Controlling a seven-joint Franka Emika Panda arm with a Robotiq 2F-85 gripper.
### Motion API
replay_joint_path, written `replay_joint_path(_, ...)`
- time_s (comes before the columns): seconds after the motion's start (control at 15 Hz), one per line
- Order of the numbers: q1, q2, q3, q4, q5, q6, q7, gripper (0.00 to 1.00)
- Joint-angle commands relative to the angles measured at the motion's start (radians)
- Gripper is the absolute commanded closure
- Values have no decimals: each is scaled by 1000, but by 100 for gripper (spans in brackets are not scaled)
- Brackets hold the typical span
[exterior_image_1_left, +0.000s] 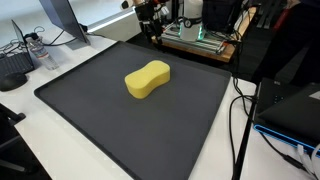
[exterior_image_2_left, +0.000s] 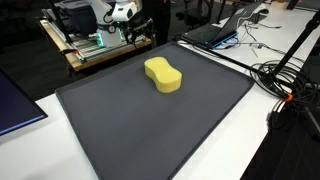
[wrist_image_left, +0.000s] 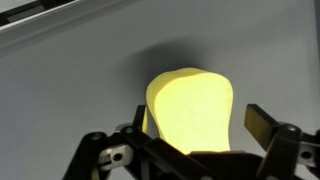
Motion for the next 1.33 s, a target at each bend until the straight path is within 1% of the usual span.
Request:
replay_joint_path(0.0,30,-30,43,48,-159,-82,169,0)
replay_joint_path(0.2,67,0,87,124,-243,-158,231,0)
replay_joint_path(0.4,107,37,126,205,-297,-226,250,0)
replay_joint_path(0.67,142,119,164,311,-380,-266,291,0)
replay_joint_path(0.93,176,252,182,439,-473,-311,342,0)
replay_joint_path(1.27,235,433,170,639,-588,-395,393,0)
